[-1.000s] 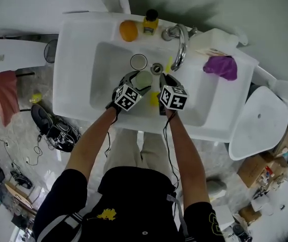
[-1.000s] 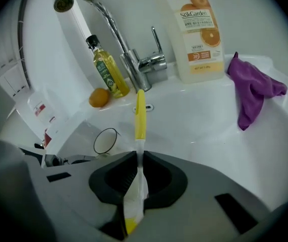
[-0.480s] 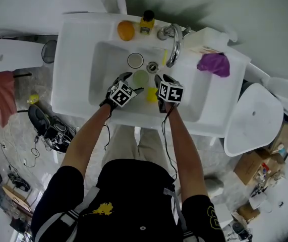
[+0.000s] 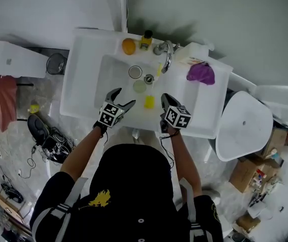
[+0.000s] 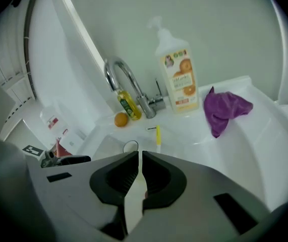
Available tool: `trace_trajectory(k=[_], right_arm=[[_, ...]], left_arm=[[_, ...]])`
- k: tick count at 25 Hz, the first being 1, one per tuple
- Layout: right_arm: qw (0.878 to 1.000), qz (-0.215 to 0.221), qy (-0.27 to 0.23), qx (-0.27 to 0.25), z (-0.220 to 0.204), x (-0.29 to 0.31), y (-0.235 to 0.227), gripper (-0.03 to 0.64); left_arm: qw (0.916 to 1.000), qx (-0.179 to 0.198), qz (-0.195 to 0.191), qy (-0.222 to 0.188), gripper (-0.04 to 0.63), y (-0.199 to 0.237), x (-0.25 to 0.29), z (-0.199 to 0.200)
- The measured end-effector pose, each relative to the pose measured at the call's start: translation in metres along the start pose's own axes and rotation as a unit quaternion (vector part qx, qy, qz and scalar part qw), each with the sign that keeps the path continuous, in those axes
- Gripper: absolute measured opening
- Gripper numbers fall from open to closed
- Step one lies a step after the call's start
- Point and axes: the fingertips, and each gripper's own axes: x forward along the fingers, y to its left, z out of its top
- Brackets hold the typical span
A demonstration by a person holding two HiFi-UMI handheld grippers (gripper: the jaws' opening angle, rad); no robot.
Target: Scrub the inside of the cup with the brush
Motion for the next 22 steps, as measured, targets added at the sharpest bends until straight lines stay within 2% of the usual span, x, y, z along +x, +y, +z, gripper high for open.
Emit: trace_trajectory(k=[2,5,7,11,14,18,20,22], right_arm=[[1.000,-0.005,-0.031,0.003,0.010,-0.031,0.012,0.043],[0.997,-0.022,-0.074,0.003,0.024,-0.067,0.023,0.037],[0.995,-0.032,-0.095,-0.001,0.027,-0.088,0.031,0.034],[0.990,-0.032,-0.133,-0.015,0.034,-0.120,0.048,0.028],[0.986,-0.029,-0.160,-0.034,0.034,-0.145,0.062,0.028],[0.980,-0.018,-0.174,-0.098,0.027,-0.182,0.083,0.026],[0.974,-0.015,-0.181,-0.134,0.021,-0.202,0.089,0.026],[0.971,-0.007,-0.184,-0.153,0.013,-0.222,0.093,0.026]], left_arm=[[0.9996,-0.010,0.001,-0.026,0.367,-0.008,-0.022,0.014],[0.9984,-0.019,-0.010,-0.052,0.244,-0.017,-0.042,0.030],[0.9980,-0.021,-0.018,-0.056,0.205,-0.028,-0.054,0.033],[0.9953,-0.029,0.023,-0.089,0.043,-0.035,-0.084,0.048],[0.9933,-0.017,0.035,-0.109,0.028,-0.051,-0.103,0.054],[0.9910,0.018,0.038,-0.127,0.023,-0.085,-0.124,0.060],[0.9873,0.025,0.056,-0.146,0.022,-0.099,-0.138,0.066],[0.9817,0.011,0.087,-0.169,0.020,-0.112,-0.159,0.068]])
